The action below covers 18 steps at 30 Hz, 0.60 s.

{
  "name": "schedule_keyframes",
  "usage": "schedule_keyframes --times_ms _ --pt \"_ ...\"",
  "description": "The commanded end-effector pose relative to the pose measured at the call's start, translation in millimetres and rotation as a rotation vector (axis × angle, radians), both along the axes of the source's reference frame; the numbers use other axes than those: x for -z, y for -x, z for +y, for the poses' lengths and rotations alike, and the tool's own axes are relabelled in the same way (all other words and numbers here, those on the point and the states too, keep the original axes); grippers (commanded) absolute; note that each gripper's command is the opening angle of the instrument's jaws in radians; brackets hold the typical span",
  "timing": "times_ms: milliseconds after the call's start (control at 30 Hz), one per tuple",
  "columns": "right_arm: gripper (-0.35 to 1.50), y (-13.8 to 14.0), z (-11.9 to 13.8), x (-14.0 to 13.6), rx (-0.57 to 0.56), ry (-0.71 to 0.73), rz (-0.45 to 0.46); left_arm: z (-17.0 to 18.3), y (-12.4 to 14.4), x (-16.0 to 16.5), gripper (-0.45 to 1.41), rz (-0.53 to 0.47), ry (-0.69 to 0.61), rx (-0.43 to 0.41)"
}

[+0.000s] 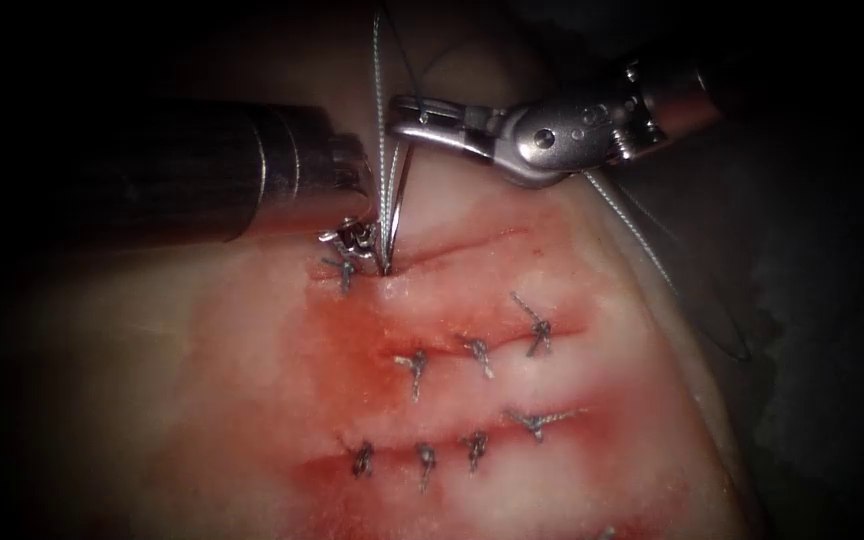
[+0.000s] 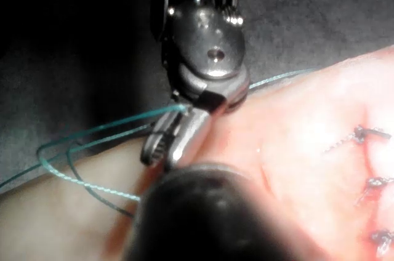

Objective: Wound Closure
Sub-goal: Insert the needle into the bottom half of the wound

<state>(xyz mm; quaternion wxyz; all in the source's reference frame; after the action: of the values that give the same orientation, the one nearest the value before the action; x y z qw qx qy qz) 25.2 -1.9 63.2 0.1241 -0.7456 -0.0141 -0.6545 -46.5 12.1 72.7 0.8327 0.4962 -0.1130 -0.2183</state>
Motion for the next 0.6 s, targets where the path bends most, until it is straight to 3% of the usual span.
schedule_keyframes --times_ms 33,600 --pt "-0.35 -0.7 -0.2 -0.4 -0.002 -0.013 0.003 0.8 0.7 -0.3 -0.45 -0.002 0.004 0.001" --pt "-0.35 -0.4 -0.2 -0.4 -0.018 -0.065 0.0 0.7 0.6 -0.3 -0.45 -0.004 0.004 -0.002"
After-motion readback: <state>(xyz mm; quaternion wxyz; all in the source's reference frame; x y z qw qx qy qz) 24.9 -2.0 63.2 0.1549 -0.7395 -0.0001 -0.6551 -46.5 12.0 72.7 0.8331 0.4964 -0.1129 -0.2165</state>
